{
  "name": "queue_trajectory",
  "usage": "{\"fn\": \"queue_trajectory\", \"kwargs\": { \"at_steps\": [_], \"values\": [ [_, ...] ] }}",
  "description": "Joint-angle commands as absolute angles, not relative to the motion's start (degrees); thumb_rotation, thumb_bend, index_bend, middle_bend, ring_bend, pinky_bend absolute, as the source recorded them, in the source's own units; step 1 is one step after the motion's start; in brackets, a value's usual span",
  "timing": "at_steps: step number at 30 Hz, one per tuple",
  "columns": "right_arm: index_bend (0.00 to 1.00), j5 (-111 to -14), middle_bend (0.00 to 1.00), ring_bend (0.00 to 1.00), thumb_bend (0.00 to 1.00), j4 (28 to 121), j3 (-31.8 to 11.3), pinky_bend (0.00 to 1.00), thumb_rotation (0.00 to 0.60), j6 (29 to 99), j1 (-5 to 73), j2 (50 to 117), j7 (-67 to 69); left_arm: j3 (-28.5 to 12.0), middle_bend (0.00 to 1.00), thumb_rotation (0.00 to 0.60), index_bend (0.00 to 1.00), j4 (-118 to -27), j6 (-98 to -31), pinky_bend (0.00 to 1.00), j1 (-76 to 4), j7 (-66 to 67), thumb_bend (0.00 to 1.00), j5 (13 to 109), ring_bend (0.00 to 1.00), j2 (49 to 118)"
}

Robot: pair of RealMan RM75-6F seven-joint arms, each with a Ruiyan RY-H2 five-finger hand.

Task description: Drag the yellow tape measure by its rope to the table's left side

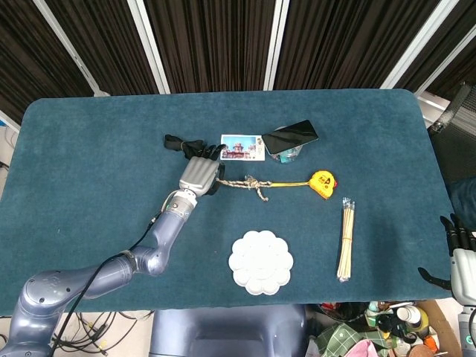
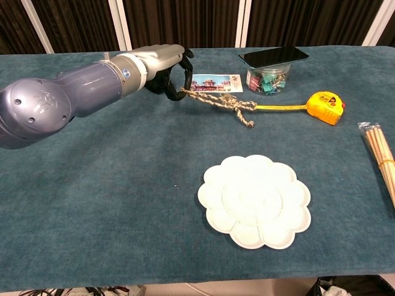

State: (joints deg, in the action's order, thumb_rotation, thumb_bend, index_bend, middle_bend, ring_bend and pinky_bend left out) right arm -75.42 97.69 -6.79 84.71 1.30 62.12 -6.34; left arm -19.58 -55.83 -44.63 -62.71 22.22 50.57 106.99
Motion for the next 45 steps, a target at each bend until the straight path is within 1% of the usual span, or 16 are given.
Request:
{"fn": "queue_trajectory", "kwargs": {
  "at_steps": [1, 10, 16, 25, 33, 35, 40, 45],
  "values": [
    [0.0, -75.4, 0.0, 0.1, 0.05, 97.7, -6.8, 0.17, 0.6, 84.7, 1.3, 62.1, -6.3, -19.5, 0.03, 0.6, 0.61, -56.1, -44.8, 0.0, -62.6, 22.2, 0.45, 50.6, 0.0, 106.8],
    [0.0, -75.7, 0.0, 0.1, 0.05, 97.6, -6.8, 0.17, 0.6, 84.8, 1.3, 62.1, -6.4, -18.7, 0.03, 0.6, 0.61, -59.6, -46.5, 0.0, -61.6, 21.9, 0.45, 52.5, 0.0, 105.0],
    [0.0, -75.7, 0.0, 0.1, 0.05, 97.3, -6.8, 0.17, 0.6, 84.6, 1.5, 62.2, -6.6, -17.3, 0.03, 0.6, 0.61, -66.2, -50.0, 0.0, -58.6, 22.2, 0.45, 54.5, 0.0, 100.2],
    [0.0, -77.4, 0.0, 0.09, 0.05, 96.1, -6.5, 0.17, 0.6, 85.0, 1.9, 62.4, -7.4, -15.6, 0.03, 0.6, 0.61, -78.7, -54.7, 0.0, -52.8, 22.2, 0.45, 56.7, 0.0, 89.1],
    [0.0, -77.6, 0.0, 0.09, 0.05, 95.7, -6.6, 0.17, 0.6, 85.1, 2.0, 62.6, -7.4, -13.5, 0.03, 0.6, 0.61, -89.8, -59.9, 0.0, -45.5, 18.4, 0.45, 59.9, 0.0, 77.7],
    [0.0, -77.6, 0.0, 0.09, 0.05, 95.7, -6.5, 0.17, 0.6, 85.2, 2.0, 62.7, -7.5, -12.2, 0.03, 0.6, 0.61, -92.5, -61.6, 0.0, -43.1, 17.2, 0.45, 61.6, 0.0, 74.3],
    [0.0, -77.7, 0.0, 0.09, 0.05, 95.7, -6.5, 0.17, 0.6, 85.3, 1.9, 62.8, -7.7, -8.2, 0.03, 0.6, 0.61, -95.9, -65.1, 0.0, -37.5, 14.8, 0.45, 65.9, 0.0, 67.7],
    [0.0, -77.7, 0.0, 0.09, 0.05, 95.7, -6.5, 0.17, 0.6, 85.4, 1.9, 62.9, -8.0, -5.1, 0.03, 0.6, 0.61, -97.1, -67.8, 0.0, -32.7, 9.9, 0.45, 69.7, 0.0, 63.1]
  ]
}}
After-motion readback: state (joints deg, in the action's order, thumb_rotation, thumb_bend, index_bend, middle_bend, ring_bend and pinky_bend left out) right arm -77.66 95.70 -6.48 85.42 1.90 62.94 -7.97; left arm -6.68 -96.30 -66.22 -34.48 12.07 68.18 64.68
